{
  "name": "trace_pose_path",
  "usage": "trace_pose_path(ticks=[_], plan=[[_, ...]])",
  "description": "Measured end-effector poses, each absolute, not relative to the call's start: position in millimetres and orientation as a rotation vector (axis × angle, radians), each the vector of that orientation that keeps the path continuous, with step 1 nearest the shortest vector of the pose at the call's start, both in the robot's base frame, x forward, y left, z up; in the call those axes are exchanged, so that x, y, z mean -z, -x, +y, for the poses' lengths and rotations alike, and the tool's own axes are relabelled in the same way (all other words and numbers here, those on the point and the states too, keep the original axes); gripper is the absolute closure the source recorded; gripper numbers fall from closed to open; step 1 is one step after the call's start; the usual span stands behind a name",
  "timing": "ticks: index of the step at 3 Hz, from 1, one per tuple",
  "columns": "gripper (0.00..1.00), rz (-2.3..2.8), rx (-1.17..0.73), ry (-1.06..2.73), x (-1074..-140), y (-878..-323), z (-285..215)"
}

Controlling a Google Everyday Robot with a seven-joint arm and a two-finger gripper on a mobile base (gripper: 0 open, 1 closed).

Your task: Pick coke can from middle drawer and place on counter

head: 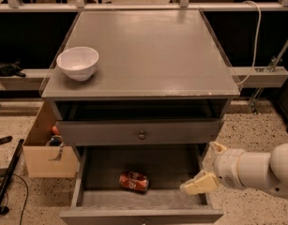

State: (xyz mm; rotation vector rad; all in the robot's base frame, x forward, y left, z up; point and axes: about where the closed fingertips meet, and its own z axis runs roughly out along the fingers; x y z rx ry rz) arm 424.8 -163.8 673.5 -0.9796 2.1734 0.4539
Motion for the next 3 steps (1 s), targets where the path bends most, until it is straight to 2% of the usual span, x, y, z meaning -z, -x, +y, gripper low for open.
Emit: trace_pose_path(ticks=[1, 3], plan=[[0.0, 2.176, -0.46, 0.975, -668.7, -425.0, -162.1], [0.0, 2.231, -0.51, 0.889, -590.1, -433.0, -151.2]])
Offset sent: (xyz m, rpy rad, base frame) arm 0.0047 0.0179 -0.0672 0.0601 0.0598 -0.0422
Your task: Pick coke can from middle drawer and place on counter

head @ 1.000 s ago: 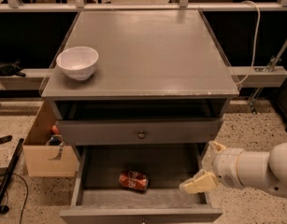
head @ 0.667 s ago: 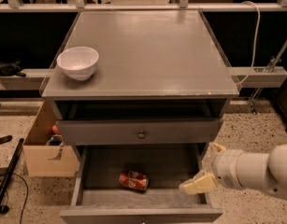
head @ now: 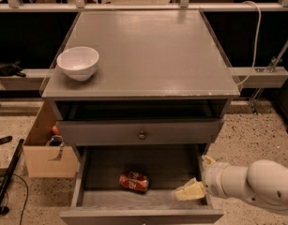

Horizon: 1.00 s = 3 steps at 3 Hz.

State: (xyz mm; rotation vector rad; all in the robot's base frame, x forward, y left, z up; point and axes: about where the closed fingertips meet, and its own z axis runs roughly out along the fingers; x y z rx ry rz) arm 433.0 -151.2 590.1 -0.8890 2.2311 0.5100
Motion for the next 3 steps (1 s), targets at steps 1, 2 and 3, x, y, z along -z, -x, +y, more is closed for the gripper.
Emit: trace_pose_path(ticks=[1, 2, 3], plan=[[0.0, 2.232, -0.511, 0.831, -545.0, -439.9, -135.3], [0.0, 2.232, -0.508, 0.828, -544.7, -440.6, -135.6], [0.0, 2.211, -0.485, 0.821, -547.6, -439.7, -136.2]])
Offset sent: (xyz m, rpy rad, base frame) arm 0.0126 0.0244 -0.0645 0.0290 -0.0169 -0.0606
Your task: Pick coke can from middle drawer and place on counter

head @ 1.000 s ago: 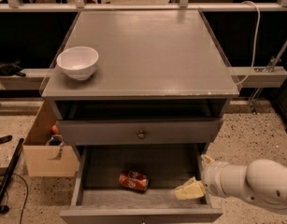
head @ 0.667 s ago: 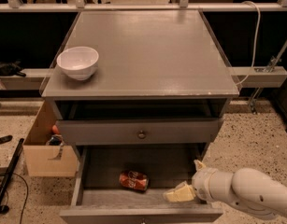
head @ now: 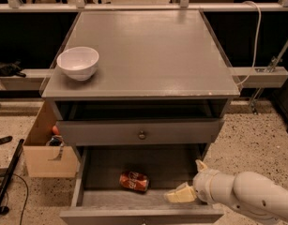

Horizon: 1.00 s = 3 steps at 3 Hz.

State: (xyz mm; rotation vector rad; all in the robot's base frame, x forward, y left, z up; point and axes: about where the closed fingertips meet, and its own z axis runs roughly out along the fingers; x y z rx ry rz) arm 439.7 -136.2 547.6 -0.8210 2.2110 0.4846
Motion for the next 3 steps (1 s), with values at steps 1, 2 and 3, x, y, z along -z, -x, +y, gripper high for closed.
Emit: trace_pose_path(ticks=[1, 2, 3], plan=[[0.0, 2.137, -0.472, 0.873, -543.8, -459.3, -113.3], [0.0, 2.039, -0.491, 0.959, -534.4, -480.1, -95.7], [0.0, 1.983, -0.529, 1.051, -510.6, -498.9, -89.5]])
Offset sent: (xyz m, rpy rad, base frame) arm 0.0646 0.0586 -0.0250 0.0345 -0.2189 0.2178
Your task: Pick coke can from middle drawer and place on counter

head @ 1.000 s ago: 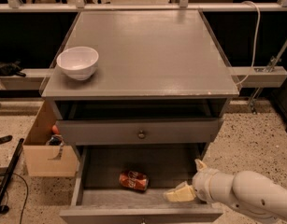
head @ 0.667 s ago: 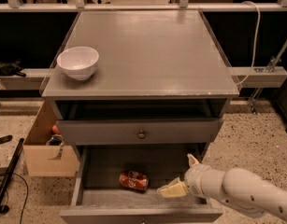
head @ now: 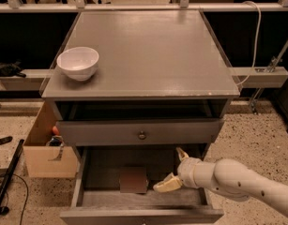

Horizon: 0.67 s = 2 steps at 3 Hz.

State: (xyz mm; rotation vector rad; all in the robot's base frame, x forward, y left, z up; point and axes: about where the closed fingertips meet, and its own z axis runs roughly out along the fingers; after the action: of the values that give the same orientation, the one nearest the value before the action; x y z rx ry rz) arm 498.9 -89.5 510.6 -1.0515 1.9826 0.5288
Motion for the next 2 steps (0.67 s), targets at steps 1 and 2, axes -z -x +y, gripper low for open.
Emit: trace_pose_path(ticks=[1, 2], plan=[[0.0, 1.97, -0.567, 1.137, -452.7, -500.4, -88.3], [0.0, 1.961, -0.567, 1.148, -452.4, -502.8, -82.6]])
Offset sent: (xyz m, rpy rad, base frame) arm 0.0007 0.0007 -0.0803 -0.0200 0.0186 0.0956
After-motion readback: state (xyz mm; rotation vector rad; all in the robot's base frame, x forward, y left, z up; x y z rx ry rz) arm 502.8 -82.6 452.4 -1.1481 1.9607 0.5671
